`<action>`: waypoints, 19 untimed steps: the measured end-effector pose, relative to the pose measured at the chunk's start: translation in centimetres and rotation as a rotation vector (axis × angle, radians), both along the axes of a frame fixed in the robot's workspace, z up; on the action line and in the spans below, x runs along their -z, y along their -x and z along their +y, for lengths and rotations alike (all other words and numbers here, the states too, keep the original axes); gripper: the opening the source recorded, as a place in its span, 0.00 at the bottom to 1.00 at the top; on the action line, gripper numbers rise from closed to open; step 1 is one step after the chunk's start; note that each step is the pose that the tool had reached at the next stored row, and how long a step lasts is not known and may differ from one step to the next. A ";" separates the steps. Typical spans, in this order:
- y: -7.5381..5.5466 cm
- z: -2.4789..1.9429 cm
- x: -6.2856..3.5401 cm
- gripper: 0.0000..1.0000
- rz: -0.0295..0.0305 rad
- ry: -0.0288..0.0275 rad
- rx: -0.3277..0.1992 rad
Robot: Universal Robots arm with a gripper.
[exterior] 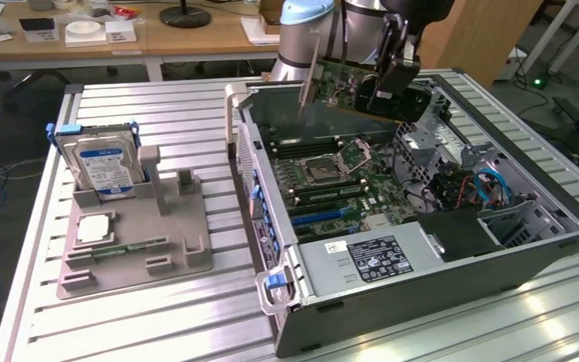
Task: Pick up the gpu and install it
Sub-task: 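Insert the gpu into the slot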
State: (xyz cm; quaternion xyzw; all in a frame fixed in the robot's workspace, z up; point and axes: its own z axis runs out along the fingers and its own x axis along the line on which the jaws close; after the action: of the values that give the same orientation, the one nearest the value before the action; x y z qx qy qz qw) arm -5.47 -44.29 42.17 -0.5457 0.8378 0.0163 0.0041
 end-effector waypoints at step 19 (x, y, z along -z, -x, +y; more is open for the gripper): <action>-0.3 0.01 0.51 0.28 0.0006 0.0002 -0.118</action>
State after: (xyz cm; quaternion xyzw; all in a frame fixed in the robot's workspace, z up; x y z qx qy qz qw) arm -5.15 -44.28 41.65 -0.5941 0.8042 0.0166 0.0028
